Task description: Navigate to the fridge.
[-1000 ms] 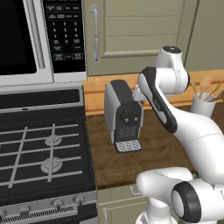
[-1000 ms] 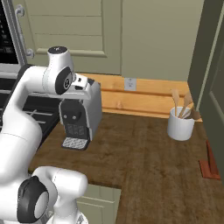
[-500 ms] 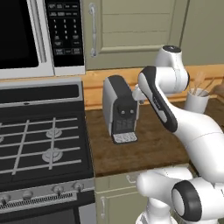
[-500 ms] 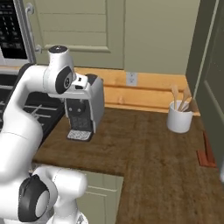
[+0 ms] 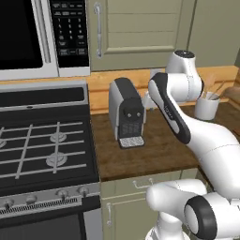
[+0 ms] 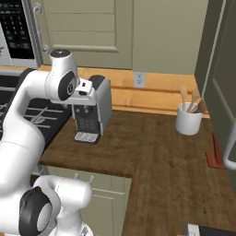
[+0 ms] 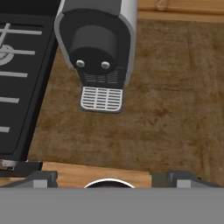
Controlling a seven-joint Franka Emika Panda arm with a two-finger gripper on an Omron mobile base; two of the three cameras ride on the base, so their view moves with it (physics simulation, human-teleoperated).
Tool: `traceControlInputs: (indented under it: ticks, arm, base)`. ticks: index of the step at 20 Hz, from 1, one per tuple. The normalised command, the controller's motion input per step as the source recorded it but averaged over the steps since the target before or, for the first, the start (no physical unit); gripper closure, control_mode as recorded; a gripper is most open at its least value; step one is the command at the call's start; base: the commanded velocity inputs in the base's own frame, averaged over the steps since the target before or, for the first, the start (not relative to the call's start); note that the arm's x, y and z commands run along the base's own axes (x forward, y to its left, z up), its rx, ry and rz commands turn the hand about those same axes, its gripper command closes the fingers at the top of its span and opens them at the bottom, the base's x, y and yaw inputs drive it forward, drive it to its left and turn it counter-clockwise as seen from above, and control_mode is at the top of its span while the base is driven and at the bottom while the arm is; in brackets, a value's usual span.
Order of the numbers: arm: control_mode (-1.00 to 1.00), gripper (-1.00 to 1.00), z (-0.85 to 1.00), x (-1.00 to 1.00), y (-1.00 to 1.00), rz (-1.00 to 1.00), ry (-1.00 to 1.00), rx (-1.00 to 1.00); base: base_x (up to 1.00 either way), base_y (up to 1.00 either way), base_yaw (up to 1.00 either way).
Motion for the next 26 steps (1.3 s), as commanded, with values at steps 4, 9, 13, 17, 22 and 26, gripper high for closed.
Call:
traceControlInputs:
  ticks: [4, 9, 13, 17, 22, 26]
  arm:
    - [1.0, -1.0, 0.0, 0.0, 0.0, 0.0, 0.0, 0.0]
    - [1.0, -1.0, 0.0, 0.0, 0.0, 0.0, 0.0, 0.0]
    - [1.0, -1.0, 0.0, 0.0, 0.0, 0.0, 0.0, 0.0]
    - [1.0, -1.0, 0.0, 0.0, 0.0, 0.0, 0.0, 0.0]
    - [1.0, -1.0, 0.0, 0.0, 0.0, 0.0, 0.0, 0.0]
    - [1.0, -1.0, 0.0, 0.0, 0.0, 0.0, 0.0, 0.0]
  base:
    - [-0.23, 0.72, 0.0]
    - [-0.26, 0.94, 0.0]
    - [-0.22, 1.0, 0.0]
    - [-0.18, 1.0, 0.0]
    - [-0.19, 1.0, 0.0]
    - [-0.24, 1.0, 0.0]
